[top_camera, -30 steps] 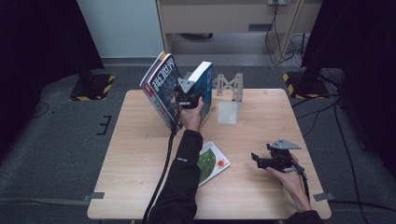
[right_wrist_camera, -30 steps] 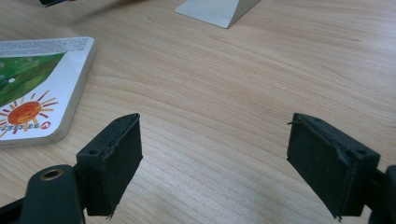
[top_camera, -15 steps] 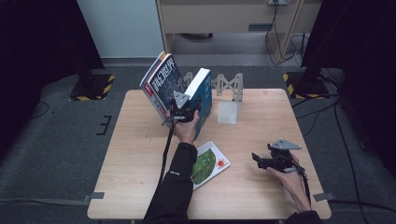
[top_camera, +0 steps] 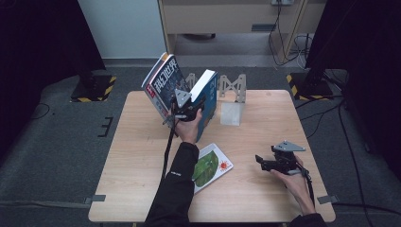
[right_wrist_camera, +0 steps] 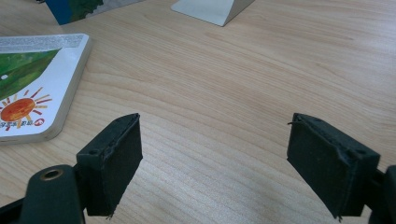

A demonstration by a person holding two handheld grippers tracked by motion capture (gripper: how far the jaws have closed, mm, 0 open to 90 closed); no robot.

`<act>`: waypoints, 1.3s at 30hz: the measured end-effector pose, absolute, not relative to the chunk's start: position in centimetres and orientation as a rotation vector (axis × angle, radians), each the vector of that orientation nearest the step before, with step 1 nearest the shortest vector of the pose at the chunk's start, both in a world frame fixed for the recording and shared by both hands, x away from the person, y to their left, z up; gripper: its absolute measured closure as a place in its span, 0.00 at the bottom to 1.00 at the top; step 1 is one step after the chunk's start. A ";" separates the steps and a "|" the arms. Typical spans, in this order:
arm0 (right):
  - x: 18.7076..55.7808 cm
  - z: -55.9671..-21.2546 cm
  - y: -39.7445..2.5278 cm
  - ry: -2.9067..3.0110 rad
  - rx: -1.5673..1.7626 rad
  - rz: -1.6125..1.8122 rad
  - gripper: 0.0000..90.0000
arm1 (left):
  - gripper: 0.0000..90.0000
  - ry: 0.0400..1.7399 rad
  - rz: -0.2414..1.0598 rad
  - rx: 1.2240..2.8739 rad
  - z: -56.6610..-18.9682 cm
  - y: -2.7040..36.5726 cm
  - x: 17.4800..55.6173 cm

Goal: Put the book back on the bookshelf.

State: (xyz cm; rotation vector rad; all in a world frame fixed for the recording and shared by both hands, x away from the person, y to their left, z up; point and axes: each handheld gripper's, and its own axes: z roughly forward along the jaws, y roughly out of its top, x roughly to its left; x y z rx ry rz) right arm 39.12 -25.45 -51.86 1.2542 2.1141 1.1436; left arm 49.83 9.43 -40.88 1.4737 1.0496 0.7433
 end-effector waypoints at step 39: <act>39.3 -52.0 -25.6 2.106 1.242 1.149 0.21 | 0.67 1.164 0.813 1.439 -39.0 8.9 52.9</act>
